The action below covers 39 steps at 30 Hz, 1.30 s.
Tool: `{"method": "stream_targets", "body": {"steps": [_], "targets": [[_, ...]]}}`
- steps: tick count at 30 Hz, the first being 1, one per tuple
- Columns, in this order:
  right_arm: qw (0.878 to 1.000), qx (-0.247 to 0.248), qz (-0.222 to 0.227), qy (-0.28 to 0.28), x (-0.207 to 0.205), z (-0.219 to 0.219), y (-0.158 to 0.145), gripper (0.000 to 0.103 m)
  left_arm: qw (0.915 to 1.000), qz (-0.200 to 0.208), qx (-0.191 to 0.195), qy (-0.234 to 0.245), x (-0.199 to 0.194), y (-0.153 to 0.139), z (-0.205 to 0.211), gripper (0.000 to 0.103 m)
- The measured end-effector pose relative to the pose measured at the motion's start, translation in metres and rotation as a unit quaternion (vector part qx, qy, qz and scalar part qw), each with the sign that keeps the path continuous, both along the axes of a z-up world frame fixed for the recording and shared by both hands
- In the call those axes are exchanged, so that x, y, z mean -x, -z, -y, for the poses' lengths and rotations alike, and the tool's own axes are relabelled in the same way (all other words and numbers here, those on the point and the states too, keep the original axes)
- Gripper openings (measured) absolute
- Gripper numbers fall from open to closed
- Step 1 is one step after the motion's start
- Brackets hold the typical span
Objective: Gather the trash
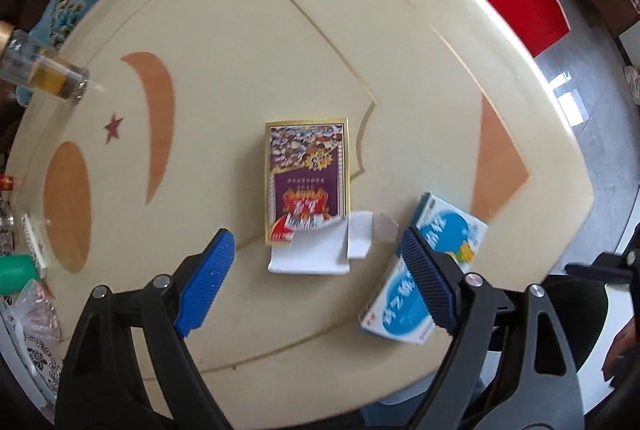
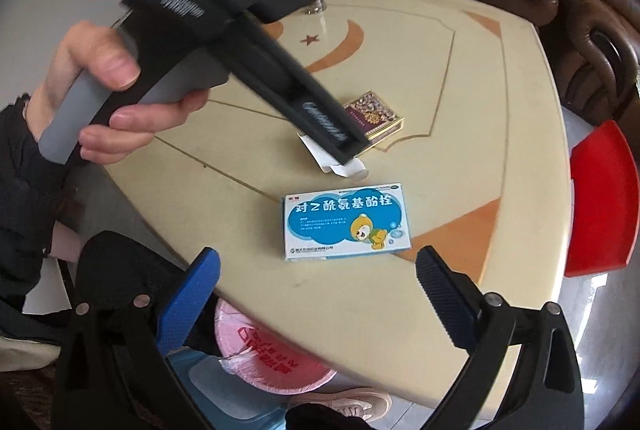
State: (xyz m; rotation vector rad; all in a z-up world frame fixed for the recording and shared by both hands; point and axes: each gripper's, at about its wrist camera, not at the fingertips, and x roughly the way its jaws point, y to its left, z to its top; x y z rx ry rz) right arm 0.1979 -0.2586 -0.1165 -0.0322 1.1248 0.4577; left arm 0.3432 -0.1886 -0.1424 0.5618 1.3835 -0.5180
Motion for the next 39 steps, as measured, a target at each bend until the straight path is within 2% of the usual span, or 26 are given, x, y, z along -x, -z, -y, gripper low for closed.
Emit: {"method": "stream_targets", "body": {"steps": [10, 21, 27, 39], "targets": [[0.999, 0.026, -0.003, -0.025, -0.020, -0.019, 0.044, 0.096, 0.9997, -0.018, -0.009, 0.015, -0.012, 0.031, 0.012, 0.083], [0.998, 0.056, 0.004, -0.034, -0.020, -0.030, 0.068, 0.096, 0.9994, -0.028, -0.010, 0.017, -0.017, 0.043, 0.010, 0.083], [0.995, 0.090, 0.037, -0.030, -0.016, -0.041, 0.072, 0.096, 0.9991, -0.037, -0.007, 0.020, -0.023, 0.052, 0.010, 0.083], [0.996, 0.066, 0.054, -0.011, -0.024, -0.030, 0.070, 0.096, 0.9986, -0.046, 0.002, 0.024, -0.037, 0.056, 0.013, 0.085]]}}
